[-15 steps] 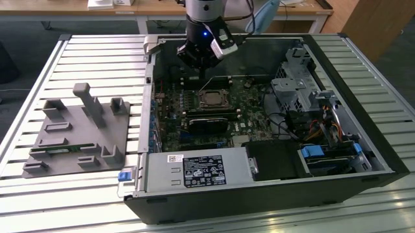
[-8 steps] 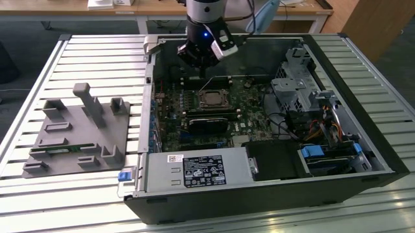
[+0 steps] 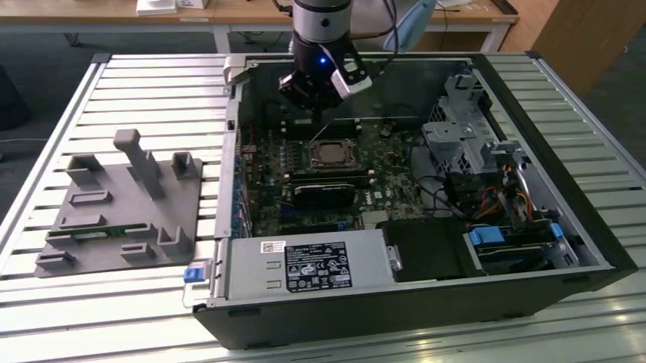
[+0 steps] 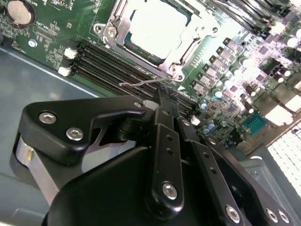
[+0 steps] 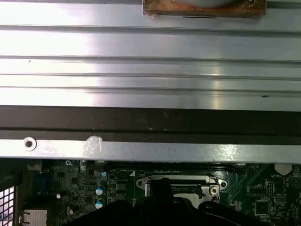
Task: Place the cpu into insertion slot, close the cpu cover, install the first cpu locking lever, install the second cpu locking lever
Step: 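Install the first cpu locking lever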
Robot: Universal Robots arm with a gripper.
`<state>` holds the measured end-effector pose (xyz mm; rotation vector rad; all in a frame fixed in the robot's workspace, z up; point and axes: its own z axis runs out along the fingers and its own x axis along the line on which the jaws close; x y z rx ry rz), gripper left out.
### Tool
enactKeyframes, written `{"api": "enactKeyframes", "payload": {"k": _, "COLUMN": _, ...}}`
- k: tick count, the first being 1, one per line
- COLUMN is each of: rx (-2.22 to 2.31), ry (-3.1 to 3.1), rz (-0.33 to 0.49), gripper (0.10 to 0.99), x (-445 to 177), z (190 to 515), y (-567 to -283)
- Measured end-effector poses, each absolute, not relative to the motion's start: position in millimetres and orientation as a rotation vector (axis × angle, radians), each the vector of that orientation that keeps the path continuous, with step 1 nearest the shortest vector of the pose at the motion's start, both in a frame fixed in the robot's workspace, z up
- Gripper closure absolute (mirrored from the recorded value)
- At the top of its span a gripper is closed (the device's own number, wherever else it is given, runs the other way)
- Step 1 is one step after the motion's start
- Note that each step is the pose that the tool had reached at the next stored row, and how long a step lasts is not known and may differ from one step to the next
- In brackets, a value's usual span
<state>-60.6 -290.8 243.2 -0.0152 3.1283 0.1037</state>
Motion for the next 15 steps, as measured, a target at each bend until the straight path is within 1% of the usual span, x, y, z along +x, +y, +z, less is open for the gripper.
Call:
{"api": "enactKeyframes", "payload": {"k": 3, "rx": -0.092, "ry": 3.129, "rz": 0.104, "gripper": 0.969, "x": -60.4, "z": 240.5, "y": -290.7}}
{"api": "enactKeyframes", "payload": {"k": 15, "rx": -0.081, "ry": 3.129, "rz": 0.101, "gripper": 0.969, "x": -50.7, "z": 236.1, "y": -284.6}}
